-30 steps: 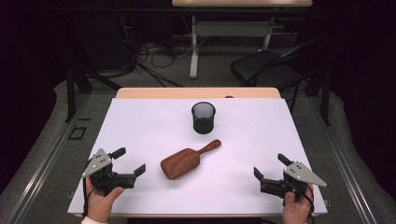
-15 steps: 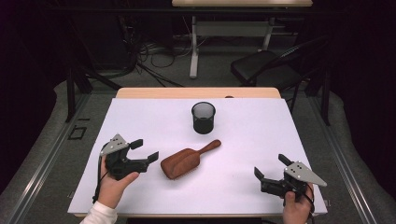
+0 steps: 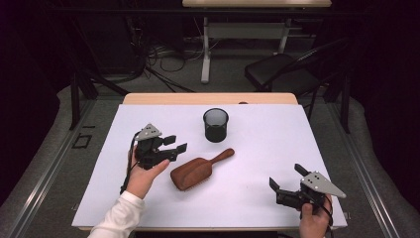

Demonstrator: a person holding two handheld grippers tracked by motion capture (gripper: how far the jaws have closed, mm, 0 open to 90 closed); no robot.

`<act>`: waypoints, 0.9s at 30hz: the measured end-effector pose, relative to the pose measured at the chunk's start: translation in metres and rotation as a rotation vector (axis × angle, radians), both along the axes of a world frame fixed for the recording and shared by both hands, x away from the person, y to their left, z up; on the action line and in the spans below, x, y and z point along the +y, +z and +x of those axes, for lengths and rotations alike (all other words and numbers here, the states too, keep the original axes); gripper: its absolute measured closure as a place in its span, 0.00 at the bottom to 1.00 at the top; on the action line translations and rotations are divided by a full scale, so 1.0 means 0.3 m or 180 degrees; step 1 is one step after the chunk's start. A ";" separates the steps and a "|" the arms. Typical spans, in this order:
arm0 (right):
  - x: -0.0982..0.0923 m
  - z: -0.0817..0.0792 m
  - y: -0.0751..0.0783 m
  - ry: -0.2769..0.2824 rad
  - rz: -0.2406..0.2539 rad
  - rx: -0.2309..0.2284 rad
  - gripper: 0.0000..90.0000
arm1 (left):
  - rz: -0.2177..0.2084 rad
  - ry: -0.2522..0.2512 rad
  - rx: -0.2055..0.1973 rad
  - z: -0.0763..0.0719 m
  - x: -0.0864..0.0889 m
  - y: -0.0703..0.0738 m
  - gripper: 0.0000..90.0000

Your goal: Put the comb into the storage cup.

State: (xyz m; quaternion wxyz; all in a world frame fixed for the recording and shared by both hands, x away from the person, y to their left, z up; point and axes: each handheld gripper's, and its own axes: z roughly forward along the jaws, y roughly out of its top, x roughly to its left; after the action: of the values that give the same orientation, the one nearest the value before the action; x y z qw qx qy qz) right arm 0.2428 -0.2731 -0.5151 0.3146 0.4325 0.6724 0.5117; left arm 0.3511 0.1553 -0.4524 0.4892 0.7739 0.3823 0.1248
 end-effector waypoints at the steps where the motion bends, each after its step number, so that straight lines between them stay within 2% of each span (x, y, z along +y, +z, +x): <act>1: 0.000 0.000 0.000 0.0000 -0.0002 0.0011 0.02 | 0.0001 0.0020 0.0035 0.008 -0.010 -0.001 0.53; 3: -0.001 0.001 -0.001 -0.0006 -0.0013 0.0005 0.03 | 0.0016 0.0108 0.0070 0.019 -0.028 -0.005 0.53; 6: -0.002 0.002 -0.002 -0.0005 -0.0026 0.0009 0.03 | -0.0047 0.0197 0.0241 0.036 -0.044 -0.011 0.54; 8: -0.001 0.002 -0.003 -0.0001 -0.0022 0.0010 0.03 | -0.0046 0.0236 0.0251 0.041 -0.047 -0.014 0.55; 9: -0.001 0.003 -0.003 -0.0001 -0.0021 0.0011 0.03 | -0.0040 0.0307 0.0260 0.053 -0.052 -0.019 0.57; 12: -0.001 0.004 -0.004 -0.0001 -0.0020 0.0019 0.03 | -0.0109 0.0354 0.0372 0.074 -0.058 -0.024 0.64; 16: 0.001 0.004 -0.004 -0.0002 -0.0037 0.0036 0.03 | -0.0105 0.0392 0.0468 0.092 -0.069 -0.026 0.70; 18: 0.003 0.005 -0.005 -0.0001 -0.0034 0.0039 0.03 | -0.0023 0.0467 0.0518 0.106 -0.089 -0.030 0.75; 21: 0.002 0.006 -0.005 -0.0001 -0.0047 0.0039 0.03 | 0.0058 0.0485 0.0598 0.122 -0.110 -0.038 0.85; 25: 0.001 0.006 -0.005 0.0010 -0.0040 0.0042 0.03 | 0.0121 0.0441 0.0700 0.138 -0.139 -0.051 1.00; 26: 0.000 0.006 -0.005 0.0010 -0.0049 0.0040 0.03 | 0.0151 0.0410 0.0774 0.147 -0.162 -0.060 1.00; 27: -0.001 0.006 -0.005 0.0008 -0.0045 0.0037 0.03 | 0.0180 0.0396 0.0795 0.152 -0.175 -0.064 1.00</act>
State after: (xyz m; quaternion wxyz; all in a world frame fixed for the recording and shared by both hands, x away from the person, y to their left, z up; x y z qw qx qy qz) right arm 0.2447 -0.2734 -0.5166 0.3131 0.4323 0.6784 0.5049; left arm 0.3967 0.1029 -0.4716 0.4072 0.7717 0.4838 0.0683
